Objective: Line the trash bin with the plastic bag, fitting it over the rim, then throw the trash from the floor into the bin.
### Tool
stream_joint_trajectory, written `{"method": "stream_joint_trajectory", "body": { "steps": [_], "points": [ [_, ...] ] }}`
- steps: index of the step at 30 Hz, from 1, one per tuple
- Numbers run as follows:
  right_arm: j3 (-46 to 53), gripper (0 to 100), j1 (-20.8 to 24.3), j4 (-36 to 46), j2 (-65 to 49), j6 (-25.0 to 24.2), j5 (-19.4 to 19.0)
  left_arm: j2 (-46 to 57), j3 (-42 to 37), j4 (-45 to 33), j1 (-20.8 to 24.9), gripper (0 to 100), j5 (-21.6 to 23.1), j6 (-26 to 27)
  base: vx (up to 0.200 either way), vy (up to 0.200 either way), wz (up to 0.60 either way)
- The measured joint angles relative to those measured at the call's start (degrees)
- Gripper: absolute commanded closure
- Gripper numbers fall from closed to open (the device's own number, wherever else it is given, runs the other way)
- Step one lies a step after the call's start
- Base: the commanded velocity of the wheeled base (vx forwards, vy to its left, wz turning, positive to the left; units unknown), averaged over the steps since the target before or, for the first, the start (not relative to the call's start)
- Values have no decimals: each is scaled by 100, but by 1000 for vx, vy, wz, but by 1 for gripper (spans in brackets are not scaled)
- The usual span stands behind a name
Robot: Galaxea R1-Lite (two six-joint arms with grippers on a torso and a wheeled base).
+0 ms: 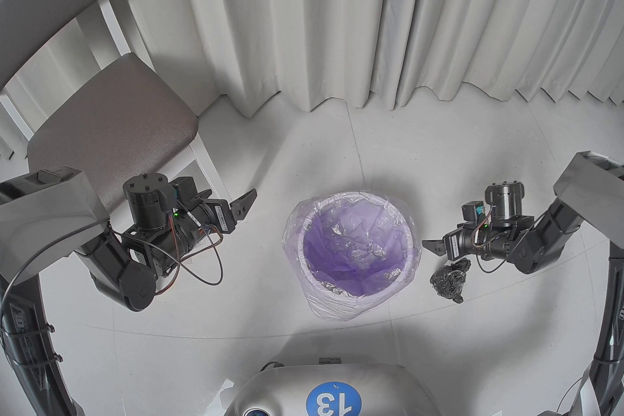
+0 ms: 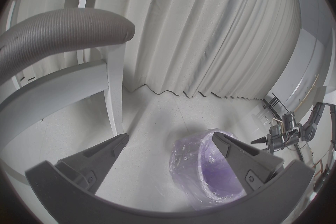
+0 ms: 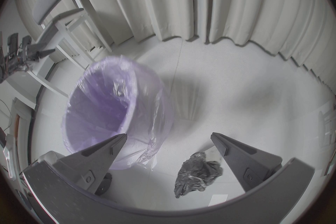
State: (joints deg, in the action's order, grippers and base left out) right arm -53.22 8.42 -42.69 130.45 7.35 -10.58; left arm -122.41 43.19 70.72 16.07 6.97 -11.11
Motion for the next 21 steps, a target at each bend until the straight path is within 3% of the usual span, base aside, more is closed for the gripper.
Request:
{"method": "stream_joint_trajectory", "body": {
  "steps": [10, 21],
  "points": [
    [828, 0, -466, 41, -1485, 33, 22, 733, -461, 33, 177, 0, -28, -11, 0, 0, 0],
    [1801, 0, -1044, 90, -2745, 414, -57, 1690, -681, -624, 399, 0, -165, 35, 0, 0, 0]
  ]
}}
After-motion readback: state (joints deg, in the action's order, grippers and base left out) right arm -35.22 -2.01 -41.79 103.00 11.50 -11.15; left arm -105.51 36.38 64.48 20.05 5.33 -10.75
